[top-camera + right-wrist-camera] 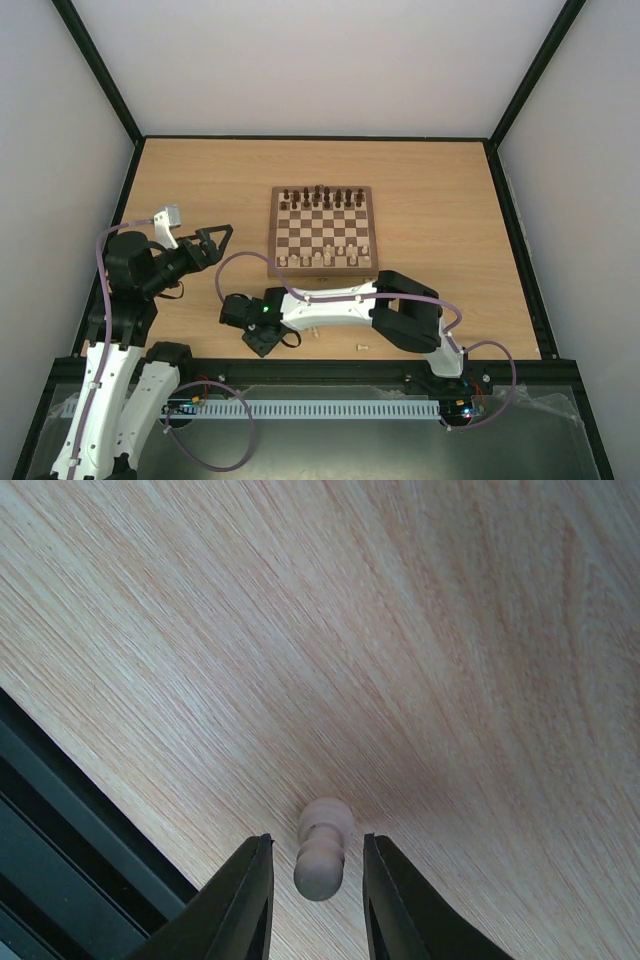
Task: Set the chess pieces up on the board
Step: Pick up the chess piece at the center of the board.
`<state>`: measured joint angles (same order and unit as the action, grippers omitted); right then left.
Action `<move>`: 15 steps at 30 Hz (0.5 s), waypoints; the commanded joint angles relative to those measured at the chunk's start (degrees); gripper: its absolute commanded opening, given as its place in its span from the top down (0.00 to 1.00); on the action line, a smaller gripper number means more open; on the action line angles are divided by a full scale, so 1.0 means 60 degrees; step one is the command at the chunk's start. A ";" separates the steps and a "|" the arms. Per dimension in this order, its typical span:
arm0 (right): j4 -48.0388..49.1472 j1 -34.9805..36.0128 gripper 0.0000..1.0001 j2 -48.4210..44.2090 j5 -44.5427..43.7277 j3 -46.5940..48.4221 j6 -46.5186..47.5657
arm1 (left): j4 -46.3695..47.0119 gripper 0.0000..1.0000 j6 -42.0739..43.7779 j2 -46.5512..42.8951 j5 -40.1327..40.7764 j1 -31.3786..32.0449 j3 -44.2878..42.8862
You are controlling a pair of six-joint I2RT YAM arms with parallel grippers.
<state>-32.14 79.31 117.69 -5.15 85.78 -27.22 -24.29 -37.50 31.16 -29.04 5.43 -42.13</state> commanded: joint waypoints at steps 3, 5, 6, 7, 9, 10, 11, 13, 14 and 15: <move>-0.0406 0.0010 0.73 0.0239 0.0008 0.0313 0.0120 | -0.0064 0.01 0.0071 -0.0037 -0.0011 -0.0056 -0.0102; -0.0412 -0.0004 0.74 0.0274 0.0008 0.0335 0.0155 | -0.0053 0.01 0.0073 -0.0039 -0.0019 -0.0056 -0.0108; -0.0401 -0.0018 0.74 0.0285 0.0033 0.0337 0.0170 | -0.0053 0.01 0.0081 -0.0041 -0.0014 -0.0056 -0.0110; -0.0393 -0.0033 0.76 0.0304 0.0017 0.0323 0.0183 | -0.0054 0.01 0.0078 -0.0037 -0.0006 -0.0056 -0.0107; -0.0320 -0.0062 0.79 0.0307 0.0048 0.0296 0.0208 | -0.0053 0.01 0.0080 -0.0046 -0.0003 -0.0056 -0.0093; -0.0313 -0.0084 0.80 0.0314 0.0064 0.0305 0.0226 | -0.0053 0.01 0.0066 -0.0038 -0.0005 -0.0056 -0.0081; -0.0285 -0.0099 0.83 0.0332 0.0067 0.0300 0.0237 | -0.0047 0.01 0.0067 -0.0037 -0.0003 -0.0056 -0.0064; -0.0251 -0.0121 0.85 0.0345 0.0123 0.0289 0.0272 | -0.0047 0.01 0.0054 -0.0050 0.0001 -0.0056 -0.0067; -0.0266 -0.0135 0.86 0.0350 0.0105 0.0286 0.0274 | -0.0039 0.01 0.0051 -0.0057 0.0009 -0.0056 -0.0063; -0.0268 -0.0150 0.88 0.0333 0.0097 0.0261 0.0274 | -0.0038 0.01 0.0053 -0.0052 0.0013 -0.0056 -0.0062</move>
<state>-31.99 78.83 118.41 -4.89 86.61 -26.15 -24.82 -37.47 31.16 -28.88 5.43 -42.13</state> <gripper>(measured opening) 0.143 0.991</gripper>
